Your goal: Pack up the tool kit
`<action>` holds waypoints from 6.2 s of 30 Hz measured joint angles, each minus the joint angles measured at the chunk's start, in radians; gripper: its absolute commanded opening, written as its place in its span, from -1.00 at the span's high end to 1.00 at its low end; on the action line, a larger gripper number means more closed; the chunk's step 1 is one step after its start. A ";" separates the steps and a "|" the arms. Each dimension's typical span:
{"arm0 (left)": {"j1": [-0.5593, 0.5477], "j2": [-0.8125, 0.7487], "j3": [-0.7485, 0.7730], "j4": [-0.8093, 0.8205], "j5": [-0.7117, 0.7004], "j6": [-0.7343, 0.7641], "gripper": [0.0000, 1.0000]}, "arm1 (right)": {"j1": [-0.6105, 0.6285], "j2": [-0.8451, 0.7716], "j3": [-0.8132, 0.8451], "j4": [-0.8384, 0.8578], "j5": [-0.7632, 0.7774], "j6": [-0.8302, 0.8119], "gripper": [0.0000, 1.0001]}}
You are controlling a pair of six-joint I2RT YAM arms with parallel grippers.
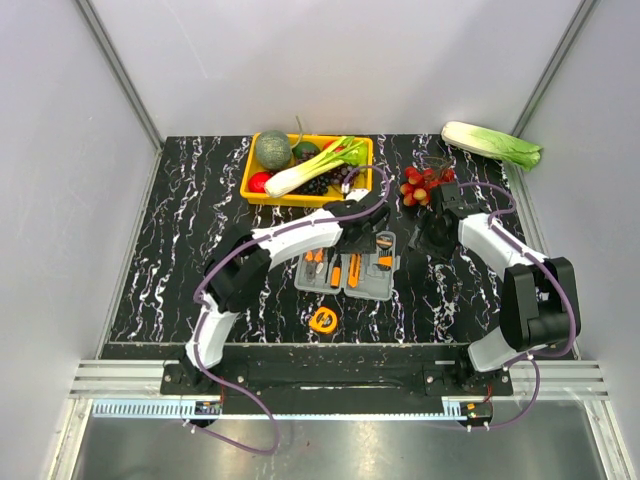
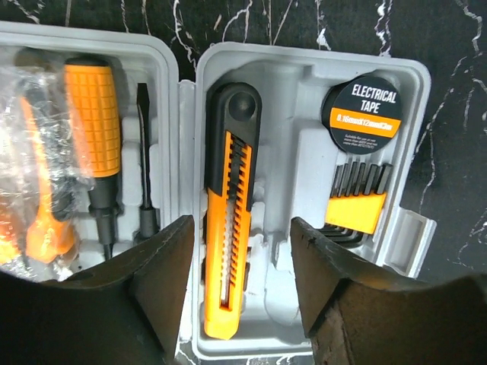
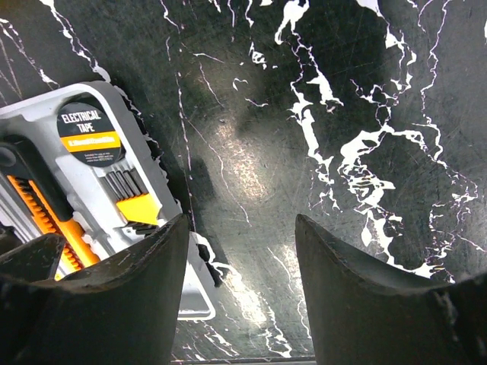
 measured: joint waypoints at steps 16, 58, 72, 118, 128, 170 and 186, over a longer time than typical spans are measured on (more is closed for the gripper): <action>0.053 -0.166 -0.074 0.113 0.115 0.124 0.34 | 0.031 -0.121 0.033 0.103 -0.155 -0.075 -0.15; 0.229 0.019 -0.103 0.308 0.525 0.284 0.99 | 0.449 0.166 0.009 0.275 -0.128 -0.051 0.57; 0.239 0.007 -0.181 0.420 0.553 0.268 1.00 | 0.452 0.193 0.051 0.229 -0.105 -0.020 0.46; 0.363 -0.598 -0.640 0.308 0.299 0.230 0.39 | 0.465 0.272 0.185 0.150 0.068 -0.056 0.50; 0.397 -0.635 -0.654 0.345 0.296 0.223 0.40 | 0.465 0.278 0.201 0.127 0.076 -0.042 0.50; 0.484 -0.623 -0.670 0.351 0.313 0.223 0.39 | 0.461 0.373 0.294 0.090 0.042 0.009 1.00; 0.488 -0.388 -0.554 0.234 0.267 0.232 0.17 | 0.461 0.325 0.234 0.166 0.042 -0.008 0.74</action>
